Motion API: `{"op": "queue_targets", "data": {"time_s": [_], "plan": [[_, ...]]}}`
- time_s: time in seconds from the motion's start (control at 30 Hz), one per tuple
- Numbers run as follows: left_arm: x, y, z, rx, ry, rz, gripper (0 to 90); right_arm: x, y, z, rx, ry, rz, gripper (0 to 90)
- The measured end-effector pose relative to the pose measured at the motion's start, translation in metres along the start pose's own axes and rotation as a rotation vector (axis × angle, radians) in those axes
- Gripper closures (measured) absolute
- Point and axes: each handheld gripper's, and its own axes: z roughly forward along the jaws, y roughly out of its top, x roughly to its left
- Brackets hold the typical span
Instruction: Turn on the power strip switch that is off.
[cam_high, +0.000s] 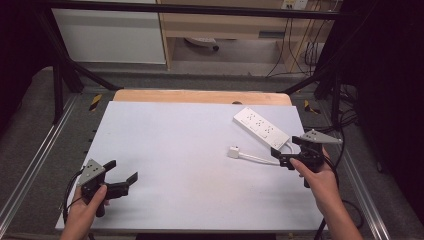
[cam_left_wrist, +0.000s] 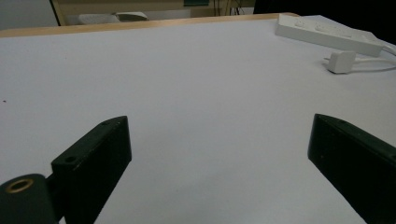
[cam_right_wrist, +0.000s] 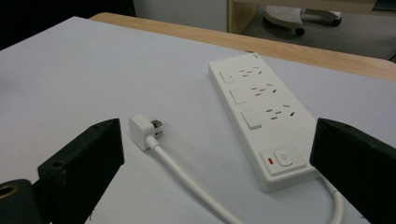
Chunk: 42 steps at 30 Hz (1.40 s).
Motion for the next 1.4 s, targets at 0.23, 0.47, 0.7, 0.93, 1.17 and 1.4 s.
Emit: {"op": "queue_targets", "data": {"time_s": [0.23, 0.47, 0.7, 0.93, 1.17, 1.4], "plan": [[0.0, 0.0, 0.0, 0.001, 0.0, 0.005, 6.3, -0.002, 0.014, 0.009, 0.01, 0.0, -0.021, 4.6], [0.0, 0.0, 0.0, 0.004, 0.001, 0.011, 6.3, -0.001, 0.031, 0.015, 0.005, -0.007, -0.037, 4.9], [-0.001, 0.0, 0.0, 0.005, -0.001, 0.018, 6.3, -0.002, 0.044, 0.022, 0.002, -0.012, -0.045, 5.9], [-0.003, 0.001, 0.001, 0.003, 0.001, 0.029, 6.2, -0.007, 0.05, 0.029, 0.002, -0.017, -0.032, 5.4], [-0.003, 0.001, 0.001, 0.003, 0.001, 0.027, 6.2, -0.011, 0.054, 0.039, 0.009, -0.028, -0.028, 4.4], [-0.003, 0.0, 0.001, 0.006, 0.0, 0.028, 6.2, -0.022, 0.058, 0.051, 0.02, -0.049, -0.013, 3.5]]}}
